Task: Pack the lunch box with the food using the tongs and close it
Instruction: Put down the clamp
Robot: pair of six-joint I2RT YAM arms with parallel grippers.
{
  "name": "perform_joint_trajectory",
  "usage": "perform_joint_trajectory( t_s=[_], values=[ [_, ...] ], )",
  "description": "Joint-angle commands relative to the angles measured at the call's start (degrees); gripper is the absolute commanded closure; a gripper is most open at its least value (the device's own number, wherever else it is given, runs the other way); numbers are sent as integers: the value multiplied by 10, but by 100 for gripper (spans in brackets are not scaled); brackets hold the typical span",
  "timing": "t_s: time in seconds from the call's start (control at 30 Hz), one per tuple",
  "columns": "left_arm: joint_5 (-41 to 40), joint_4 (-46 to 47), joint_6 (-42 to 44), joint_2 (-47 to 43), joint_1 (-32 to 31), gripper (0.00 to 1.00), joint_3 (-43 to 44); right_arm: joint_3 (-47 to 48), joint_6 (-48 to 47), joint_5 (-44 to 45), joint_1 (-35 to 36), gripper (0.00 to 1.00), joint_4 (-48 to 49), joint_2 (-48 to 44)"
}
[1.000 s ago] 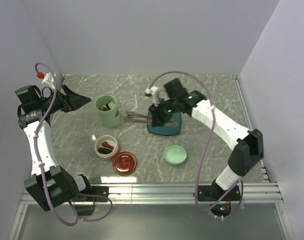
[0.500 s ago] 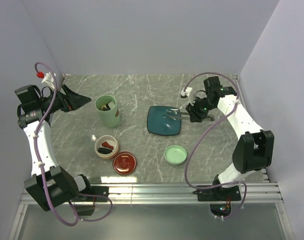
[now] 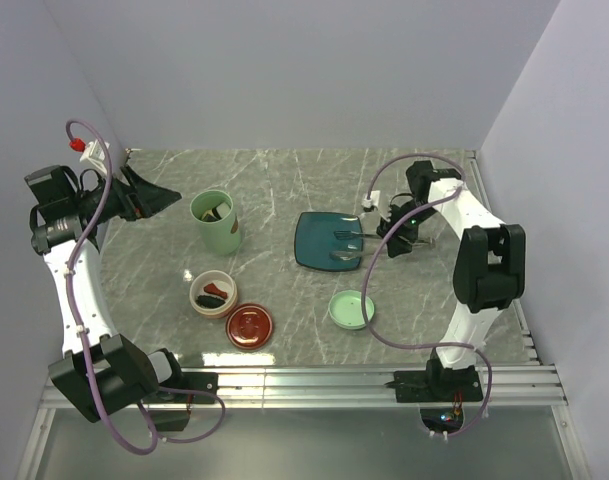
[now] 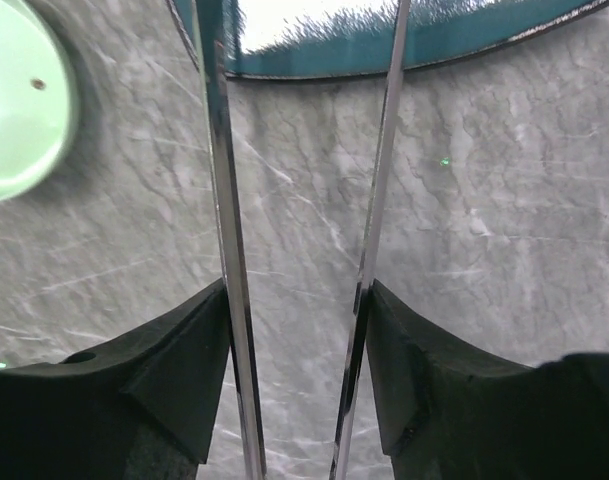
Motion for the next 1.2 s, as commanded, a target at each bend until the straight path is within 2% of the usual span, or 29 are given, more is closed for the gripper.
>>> perform_joint_trajectory(
  t_s=[0.0,0.37,0.67,0.7,0.73,0.8,0.97,1.0,1.17],
  values=[
    [5,-7,19,1,3,1,25,10,-30,22,-5,39,15,8],
    [9,-5,26,11,2,1,17,-44,-52,78,-11,32,123,34],
    [-1,-21,36,22,2,0,28,-41,-79,86,-11,28,146,56],
    [-2,-20,35,23,2,1,25,-39,-79,86,-11,23,145,57],
    [-3,-19,33,24,2,1,23,-34,-78,86,-12,22,141,61],
    [-4,-16,31,23,3,1,24,-25,-76,86,-11,11,132,70],
    [-5,-17,29,25,2,1,30,-20,-80,79,-11,8,115,62],
    [-4,-16,28,25,3,0,29,-19,-80,78,-11,0,112,59],
    [-3,2,15,16,2,1,21,-9,-63,60,-11,0,107,32]
  ],
)
